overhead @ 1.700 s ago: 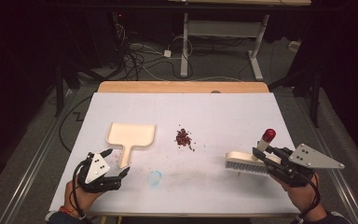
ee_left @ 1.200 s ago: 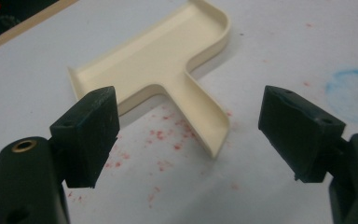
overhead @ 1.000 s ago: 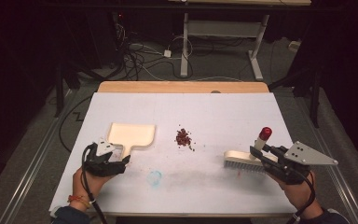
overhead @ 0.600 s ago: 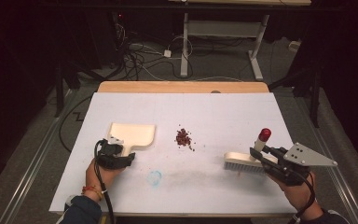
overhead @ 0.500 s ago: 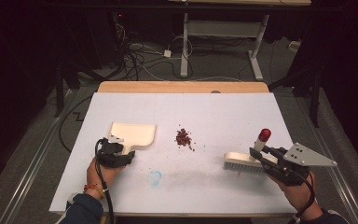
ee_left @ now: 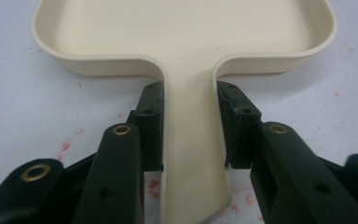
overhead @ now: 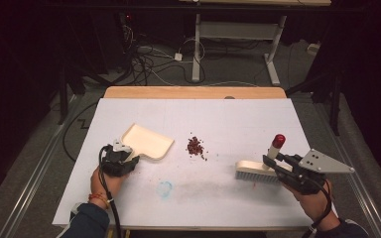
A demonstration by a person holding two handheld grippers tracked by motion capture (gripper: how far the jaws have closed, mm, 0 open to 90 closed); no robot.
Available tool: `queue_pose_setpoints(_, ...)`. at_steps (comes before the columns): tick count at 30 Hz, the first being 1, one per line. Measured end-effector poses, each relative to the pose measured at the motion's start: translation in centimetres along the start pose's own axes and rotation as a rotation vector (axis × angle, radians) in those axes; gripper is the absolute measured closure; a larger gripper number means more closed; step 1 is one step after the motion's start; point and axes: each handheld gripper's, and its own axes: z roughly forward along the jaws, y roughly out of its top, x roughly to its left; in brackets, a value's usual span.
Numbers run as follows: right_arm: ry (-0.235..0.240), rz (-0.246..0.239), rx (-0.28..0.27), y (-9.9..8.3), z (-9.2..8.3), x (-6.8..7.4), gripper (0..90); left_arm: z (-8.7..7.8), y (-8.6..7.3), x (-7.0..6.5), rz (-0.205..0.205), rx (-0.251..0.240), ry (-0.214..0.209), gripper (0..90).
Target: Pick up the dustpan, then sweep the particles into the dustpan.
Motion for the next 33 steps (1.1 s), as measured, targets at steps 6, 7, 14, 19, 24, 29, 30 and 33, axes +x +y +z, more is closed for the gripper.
queue_pose_setpoints(6, -0.009, -0.004, 0.0, 0.1, 0.2, 0.0, 70.4, -1.4, 0.5, -0.1, 0.027, -0.051, -0.008, 63.8)
queue_pose_setpoints(7, -0.012, -0.002, 0.003, 0.2, 0.2, 0.0, 70.3, -1.6, 0.6, -0.1, 0.032, -0.05, -0.009, 63.8)
queue_pose_setpoints(14, -0.012, 0.004, 0.0, 0.3, 0.5, -0.1, 70.4, -3.3, 0.3, -0.4, 0.06, -0.055, -0.044, 63.9)
queue_pose_setpoints(19, -0.017, 0.007, 0.001, 0.4, 0.9, -0.2, 70.4, -4.2, -0.9, -1.0, 0.085, -0.014, -0.078, 63.9)
queue_pose_setpoints(24, -0.013, 0.011, -0.005, 0.8, 1.7, -0.6, 70.4, -4.8, -2.0, -2.4, 0.125, 0.019, -0.126, 63.8)
queue_pose_setpoints(29, 0.0, 0.02, -0.019, 1.3, 2.6, -0.8, 70.4, -5.4, -2.8, -3.4, 0.148, 0.036, -0.167, 63.8)
queue_pose_setpoints(30, 0.0, 0.02, -0.019, 1.3, 2.6, -0.8, 70.4, -5.4, -2.9, -3.4, 0.151, 0.039, -0.168, 63.8)
queue_pose_setpoints(33, -0.004, 0.017, -0.022, 1.6, 3.2, -1.0, 70.4, -5.5, -3.1, -3.4, 0.144, 0.037, -0.177, 63.8)
